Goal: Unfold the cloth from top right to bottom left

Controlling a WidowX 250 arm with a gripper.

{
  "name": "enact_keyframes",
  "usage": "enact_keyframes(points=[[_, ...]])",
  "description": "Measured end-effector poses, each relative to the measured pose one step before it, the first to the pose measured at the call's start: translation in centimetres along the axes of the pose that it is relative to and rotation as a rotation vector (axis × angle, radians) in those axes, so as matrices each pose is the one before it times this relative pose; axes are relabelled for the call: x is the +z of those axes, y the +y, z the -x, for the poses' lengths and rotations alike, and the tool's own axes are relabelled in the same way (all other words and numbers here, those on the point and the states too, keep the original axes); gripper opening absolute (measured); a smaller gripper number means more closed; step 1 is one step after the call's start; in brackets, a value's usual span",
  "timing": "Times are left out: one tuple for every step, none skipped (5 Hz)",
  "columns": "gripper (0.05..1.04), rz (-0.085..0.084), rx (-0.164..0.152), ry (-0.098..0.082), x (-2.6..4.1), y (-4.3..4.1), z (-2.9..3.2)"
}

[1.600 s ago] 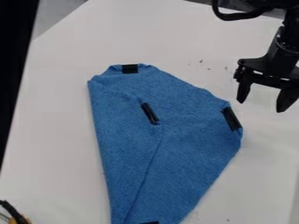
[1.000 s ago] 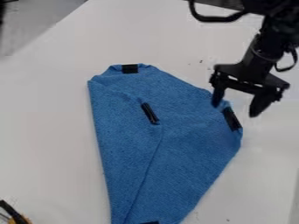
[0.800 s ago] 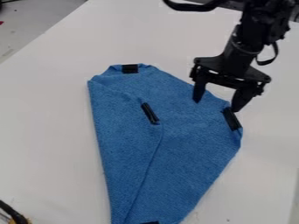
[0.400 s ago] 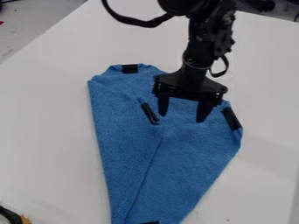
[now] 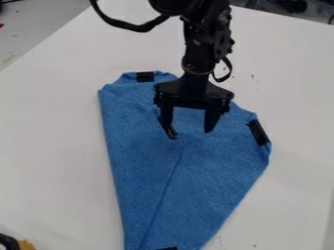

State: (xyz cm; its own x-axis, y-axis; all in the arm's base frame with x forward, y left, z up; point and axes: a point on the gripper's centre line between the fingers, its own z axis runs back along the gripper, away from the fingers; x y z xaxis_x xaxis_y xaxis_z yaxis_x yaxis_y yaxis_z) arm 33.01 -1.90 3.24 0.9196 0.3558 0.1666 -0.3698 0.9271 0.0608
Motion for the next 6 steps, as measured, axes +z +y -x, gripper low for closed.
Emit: enact_keyframes(points=[[1.000, 0.0089, 0.0064, -0.0039, -0.200, 0.686, -0.395], [1.000, 0.0169, 0.0110, 0.0038, -0.576, 0.884, -0.370], [1.000, 0.0228, -0.0023, 0.0097, -0.436, 0.742, -0.196], [0.947, 0.0091, -0.0069, 0.0278, -0.811, 0.360, 0.313], [0.658, -0.0024, -0.0115, 0.0090, -0.241, 0.022, 0.131], [0.359, 0.0055, 0.0009, 0.0007, -0.096, -0.094, 0.006]])
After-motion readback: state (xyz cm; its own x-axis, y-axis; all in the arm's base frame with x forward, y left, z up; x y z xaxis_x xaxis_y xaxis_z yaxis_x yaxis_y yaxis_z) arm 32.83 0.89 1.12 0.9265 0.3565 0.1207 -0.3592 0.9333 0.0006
